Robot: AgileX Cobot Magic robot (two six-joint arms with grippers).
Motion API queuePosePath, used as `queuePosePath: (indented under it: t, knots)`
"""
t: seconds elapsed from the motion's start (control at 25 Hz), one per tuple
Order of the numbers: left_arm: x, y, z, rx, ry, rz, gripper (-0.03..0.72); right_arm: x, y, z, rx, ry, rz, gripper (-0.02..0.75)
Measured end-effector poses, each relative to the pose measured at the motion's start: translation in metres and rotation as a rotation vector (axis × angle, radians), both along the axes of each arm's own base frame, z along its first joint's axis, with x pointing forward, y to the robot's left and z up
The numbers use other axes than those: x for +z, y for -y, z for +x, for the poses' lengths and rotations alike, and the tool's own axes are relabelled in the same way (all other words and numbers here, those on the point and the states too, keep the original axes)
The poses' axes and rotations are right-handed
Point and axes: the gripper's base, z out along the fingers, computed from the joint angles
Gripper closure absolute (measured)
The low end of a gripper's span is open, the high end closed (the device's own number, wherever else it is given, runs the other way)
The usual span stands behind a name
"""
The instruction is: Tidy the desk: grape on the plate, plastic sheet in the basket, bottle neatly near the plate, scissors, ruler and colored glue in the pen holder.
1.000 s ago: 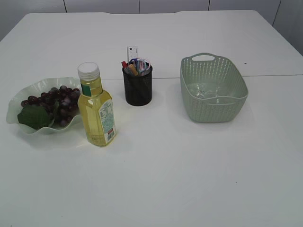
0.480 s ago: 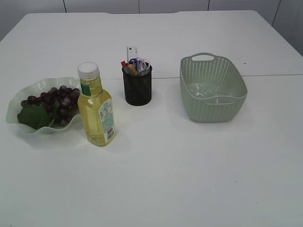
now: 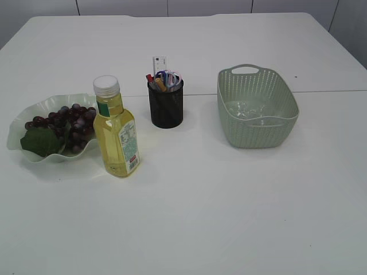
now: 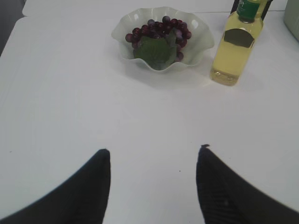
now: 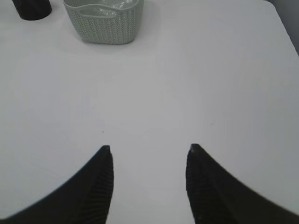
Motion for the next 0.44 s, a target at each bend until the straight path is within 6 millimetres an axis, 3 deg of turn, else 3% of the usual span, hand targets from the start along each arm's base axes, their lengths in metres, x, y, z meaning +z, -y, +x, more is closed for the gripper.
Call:
queuePosePath:
  t: [0.44]
  knots:
    - [0.0, 0.0, 0.0, 0.002, 0.0, 0.0, 0.256, 0.0, -0.0001, 0.0, -0.004, 0.0, 0.0, 0.365]
